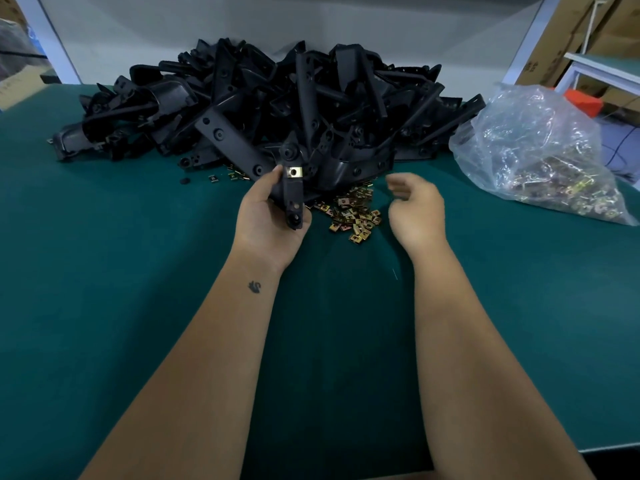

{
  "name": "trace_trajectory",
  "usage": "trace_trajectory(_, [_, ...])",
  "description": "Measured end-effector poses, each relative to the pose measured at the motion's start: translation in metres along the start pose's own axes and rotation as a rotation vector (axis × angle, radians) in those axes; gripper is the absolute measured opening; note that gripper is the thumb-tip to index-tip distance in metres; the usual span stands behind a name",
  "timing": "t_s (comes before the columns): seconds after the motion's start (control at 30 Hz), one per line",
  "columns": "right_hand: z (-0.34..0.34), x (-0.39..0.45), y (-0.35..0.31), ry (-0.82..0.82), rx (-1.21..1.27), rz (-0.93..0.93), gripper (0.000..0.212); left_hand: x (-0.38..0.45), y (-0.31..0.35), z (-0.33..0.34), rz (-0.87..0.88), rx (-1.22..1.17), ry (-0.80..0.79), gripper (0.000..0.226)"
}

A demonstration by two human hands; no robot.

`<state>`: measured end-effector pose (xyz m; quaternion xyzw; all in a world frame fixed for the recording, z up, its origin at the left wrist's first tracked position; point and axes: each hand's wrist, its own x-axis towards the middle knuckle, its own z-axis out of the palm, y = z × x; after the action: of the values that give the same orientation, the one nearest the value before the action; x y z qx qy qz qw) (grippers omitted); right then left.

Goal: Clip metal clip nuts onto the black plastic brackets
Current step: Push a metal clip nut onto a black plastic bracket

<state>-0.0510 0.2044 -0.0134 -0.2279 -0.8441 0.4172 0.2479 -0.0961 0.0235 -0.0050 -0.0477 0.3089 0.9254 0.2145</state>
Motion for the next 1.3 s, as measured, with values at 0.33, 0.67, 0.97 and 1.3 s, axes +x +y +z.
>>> trace_trajectory(0.33, [0.014,-0.002,-0.005,-0.154,-0.263,-0.165,0.024,-0.001,0.001,0.001,0.018,-0.014,0.003,0.021])
trace_trajectory(0.67, [0.023,-0.011,-0.028,-0.009,0.415,-0.001,0.018,0.003,-0.001,-0.002,0.017,-0.008,-0.024,0.028])
trace_trajectory(0.97, [0.035,-0.025,-0.05,-0.226,0.884,0.039,0.018,0.005,0.001,-0.003,0.039,-0.084,-0.131,0.017])
trace_trajectory(1.3, [0.034,-0.026,-0.05,-0.321,0.934,0.058,0.019,0.005,0.002,-0.003,0.041,-0.162,-0.159,0.022])
